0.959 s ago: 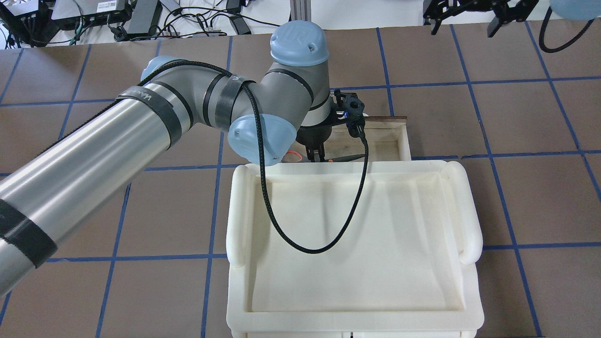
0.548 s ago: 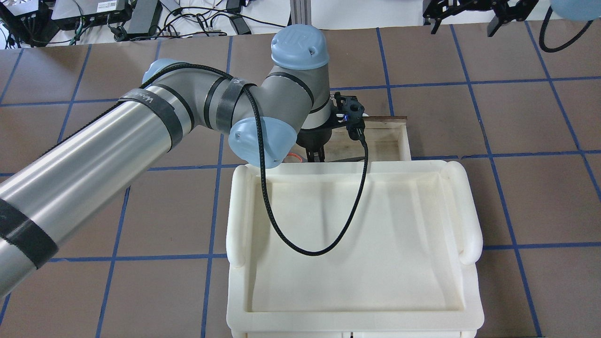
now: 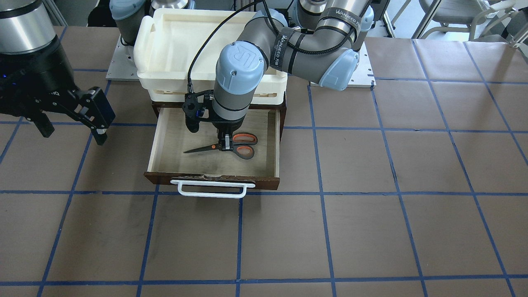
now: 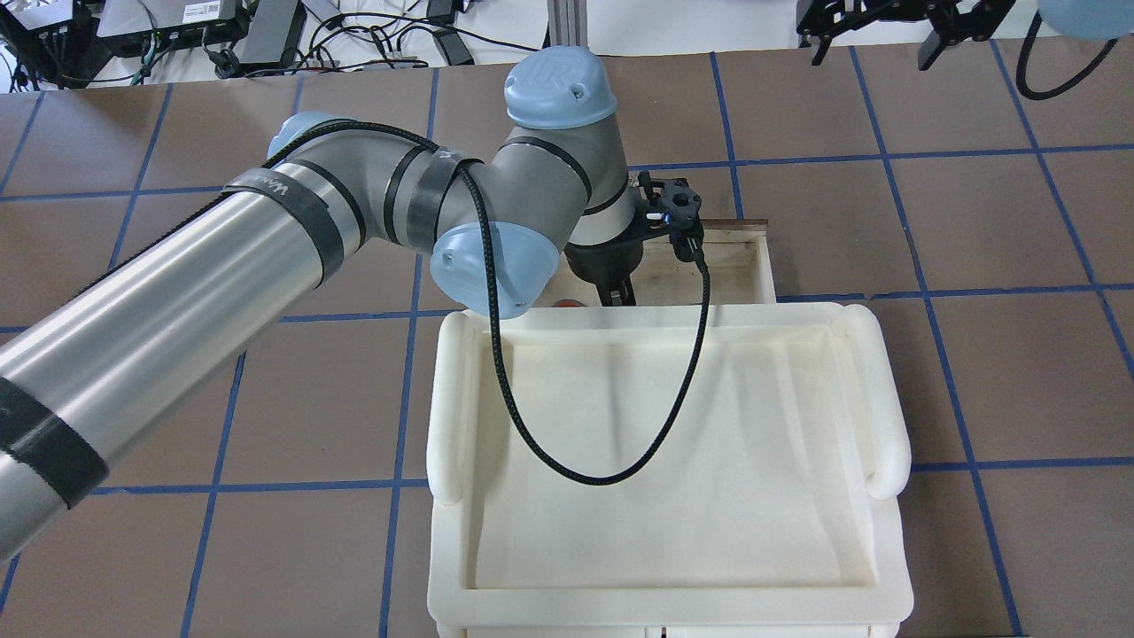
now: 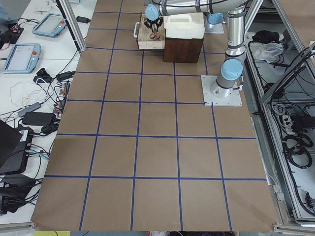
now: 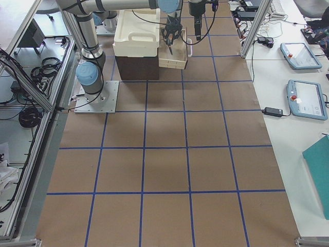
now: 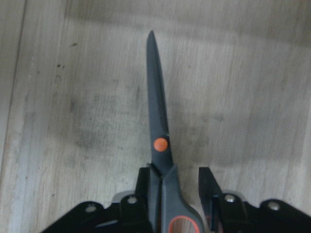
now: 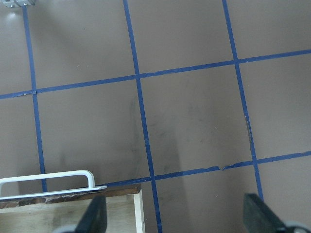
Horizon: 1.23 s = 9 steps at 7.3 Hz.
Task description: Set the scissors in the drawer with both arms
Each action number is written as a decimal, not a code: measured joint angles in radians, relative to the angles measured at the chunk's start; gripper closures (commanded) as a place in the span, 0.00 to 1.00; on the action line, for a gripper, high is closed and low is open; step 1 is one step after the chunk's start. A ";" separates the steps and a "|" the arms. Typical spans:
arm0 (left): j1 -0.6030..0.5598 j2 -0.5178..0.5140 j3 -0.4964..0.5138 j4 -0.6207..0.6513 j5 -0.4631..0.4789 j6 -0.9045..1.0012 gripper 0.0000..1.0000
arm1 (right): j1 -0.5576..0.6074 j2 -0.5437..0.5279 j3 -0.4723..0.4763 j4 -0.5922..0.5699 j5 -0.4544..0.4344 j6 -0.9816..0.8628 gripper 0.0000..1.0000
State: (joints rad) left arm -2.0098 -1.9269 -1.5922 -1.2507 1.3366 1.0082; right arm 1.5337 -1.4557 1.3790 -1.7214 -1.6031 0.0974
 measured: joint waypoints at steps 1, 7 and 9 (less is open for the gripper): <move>0.000 0.001 -0.001 0.002 -0.008 0.001 0.34 | 0.000 0.000 0.000 0.002 0.000 0.000 0.00; 0.111 0.106 0.025 0.015 0.005 0.004 0.16 | 0.000 -0.015 0.001 0.002 0.000 0.000 0.00; 0.217 0.170 0.055 -0.056 0.004 0.003 0.15 | 0.002 -0.017 0.010 0.002 0.001 0.000 0.00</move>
State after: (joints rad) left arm -1.7926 -1.7567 -1.5369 -1.3066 1.3403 1.0111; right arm 1.5354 -1.4723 1.3885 -1.7196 -1.6018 0.0973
